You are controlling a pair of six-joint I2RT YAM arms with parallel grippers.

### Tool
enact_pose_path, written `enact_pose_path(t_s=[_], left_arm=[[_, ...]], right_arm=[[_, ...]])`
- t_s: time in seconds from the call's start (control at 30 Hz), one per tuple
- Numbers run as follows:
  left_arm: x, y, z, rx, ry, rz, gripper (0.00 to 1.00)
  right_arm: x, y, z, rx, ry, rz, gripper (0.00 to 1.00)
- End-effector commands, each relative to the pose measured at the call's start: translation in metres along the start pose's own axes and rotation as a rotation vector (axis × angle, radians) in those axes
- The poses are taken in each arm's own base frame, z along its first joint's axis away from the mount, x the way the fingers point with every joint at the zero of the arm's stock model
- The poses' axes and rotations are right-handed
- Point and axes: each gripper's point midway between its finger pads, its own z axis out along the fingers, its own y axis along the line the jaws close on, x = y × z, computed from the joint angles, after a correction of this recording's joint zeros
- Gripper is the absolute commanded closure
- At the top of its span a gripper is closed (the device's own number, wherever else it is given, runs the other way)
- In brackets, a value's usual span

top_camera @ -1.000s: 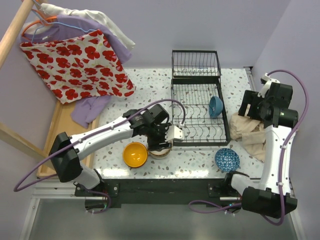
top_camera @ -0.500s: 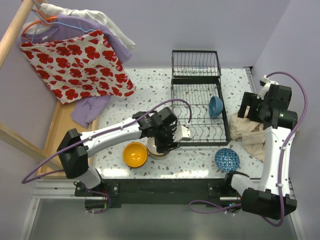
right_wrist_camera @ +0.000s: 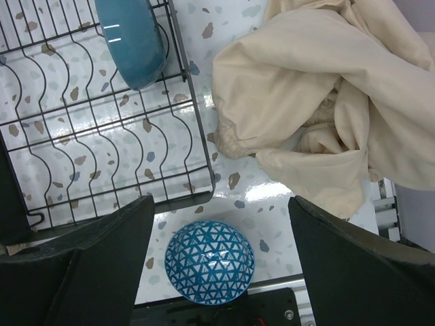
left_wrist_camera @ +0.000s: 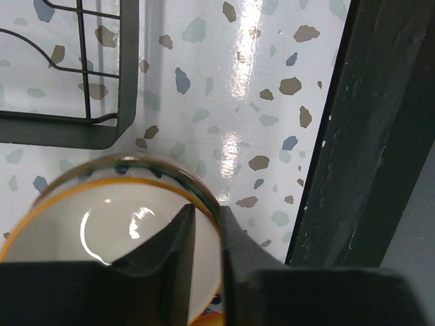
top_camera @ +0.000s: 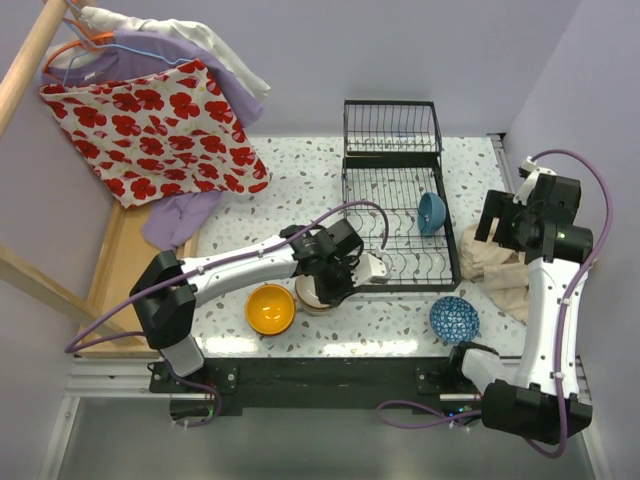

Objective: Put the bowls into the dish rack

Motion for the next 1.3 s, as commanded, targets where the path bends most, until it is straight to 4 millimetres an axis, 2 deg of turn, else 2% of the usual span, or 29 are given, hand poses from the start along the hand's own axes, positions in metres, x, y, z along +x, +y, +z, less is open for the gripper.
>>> enact_pose_path(t_s=[0.0, 0.17, 0.3, 0.53, 0.7, 0.83, 1.0, 1.03, 1.13, 1.17, 1.2, 1.27], left_arm=[[-0.028, 0.003, -0.012, -0.021, -0.089, 0.043, 0.93], [-0.024, -0.004, -0.034, -0.028, -0.108, 0.088, 1.00], [-0.028, -0.004, -0.049, -0.049, -0.134, 0.133, 1.00], [-0.030, -0.004, -0.059, -0.065, -0.157, 0.166, 1.00], [-0.050, 0.000, -0.079, -0.104, -0.213, 0.205, 1.00], [-0.074, 0.001, -0.095, -0.122, -0.275, 0.233, 1.00], [-0.086, 0.005, -0.100, -0.133, -0.307, 0.234, 1.00], [-0.086, 0.008, -0.099, -0.142, -0.311, 0.238, 1.00], [-0.088, 0.039, -0.103, -0.211, -0.324, 0.200, 1.00], [-0.085, 0.059, -0.109, -0.241, -0.331, 0.167, 1.00], [-0.083, 0.072, -0.106, -0.254, -0.321, 0.153, 1.00], [-0.080, 0.101, -0.116, -0.313, -0.319, 0.150, 1.00]], right_arm=[[0.003, -0.002, -0.002, 0.008, -0.002, 0.006, 0.16], [0.003, 0.000, 0.002, -0.003, 0.006, 0.011, 0.16], [-0.001, 0.003, 0.004, -0.017, 0.006, 0.025, 0.16], [-0.012, 0.005, 0.009, -0.022, 0.010, 0.046, 0.17], [-0.019, 0.007, 0.009, -0.028, 0.006, 0.053, 0.17], [-0.024, 0.005, 0.012, -0.022, 0.016, 0.048, 0.17], [-0.032, 0.003, 0.012, -0.010, 0.014, 0.035, 0.17], [-0.034, 0.002, 0.012, -0.008, 0.011, 0.034, 0.17], [-0.036, 0.001, 0.014, 0.003, 0.012, 0.034, 0.17], [-0.037, 0.000, 0.015, 0.004, 0.010, 0.034, 0.17], [-0.036, 0.000, 0.016, 0.004, 0.013, 0.034, 0.17], [-0.035, -0.001, 0.020, 0.010, 0.018, 0.037, 0.17]])
